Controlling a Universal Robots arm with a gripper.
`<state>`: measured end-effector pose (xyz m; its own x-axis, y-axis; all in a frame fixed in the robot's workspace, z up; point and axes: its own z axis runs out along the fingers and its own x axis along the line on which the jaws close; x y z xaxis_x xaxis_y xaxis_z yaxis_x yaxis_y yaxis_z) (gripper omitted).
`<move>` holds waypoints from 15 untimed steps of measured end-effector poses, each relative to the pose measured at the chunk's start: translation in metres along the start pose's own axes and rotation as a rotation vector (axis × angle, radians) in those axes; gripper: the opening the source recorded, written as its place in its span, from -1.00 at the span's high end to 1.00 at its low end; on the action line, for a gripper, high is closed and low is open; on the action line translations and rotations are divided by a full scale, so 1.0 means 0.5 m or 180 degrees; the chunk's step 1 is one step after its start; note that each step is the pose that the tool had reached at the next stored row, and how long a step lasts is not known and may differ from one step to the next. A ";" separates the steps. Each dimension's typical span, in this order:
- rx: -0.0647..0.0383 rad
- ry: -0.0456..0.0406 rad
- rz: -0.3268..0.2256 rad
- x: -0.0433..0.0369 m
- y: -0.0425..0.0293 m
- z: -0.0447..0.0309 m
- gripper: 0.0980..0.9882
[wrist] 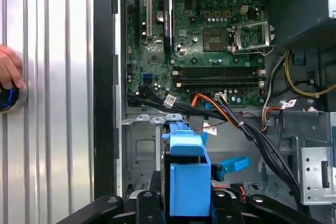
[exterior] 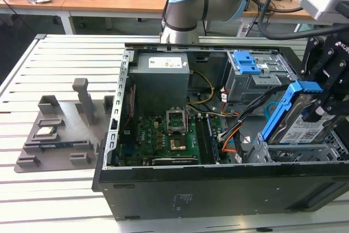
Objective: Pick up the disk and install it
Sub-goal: 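Insert the disk into the insertion slot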
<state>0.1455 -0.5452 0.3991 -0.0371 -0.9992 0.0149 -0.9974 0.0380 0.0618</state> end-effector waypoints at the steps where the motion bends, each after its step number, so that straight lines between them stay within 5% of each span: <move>1: 0.0000 0.0000 0.0000 0.000 0.000 0.003 0.41; 10: 0.0000 0.0005 0.0000 0.000 -0.001 0.014 0.41; 13: 0.0000 0.0009 0.0000 0.000 -0.001 0.014 0.24; 15: 0.0000 0.0011 0.0001 0.000 -0.001 0.014 0.42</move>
<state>0.1455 -0.5453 0.3921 -0.0371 -0.9991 0.0184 -0.9974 0.0382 0.0616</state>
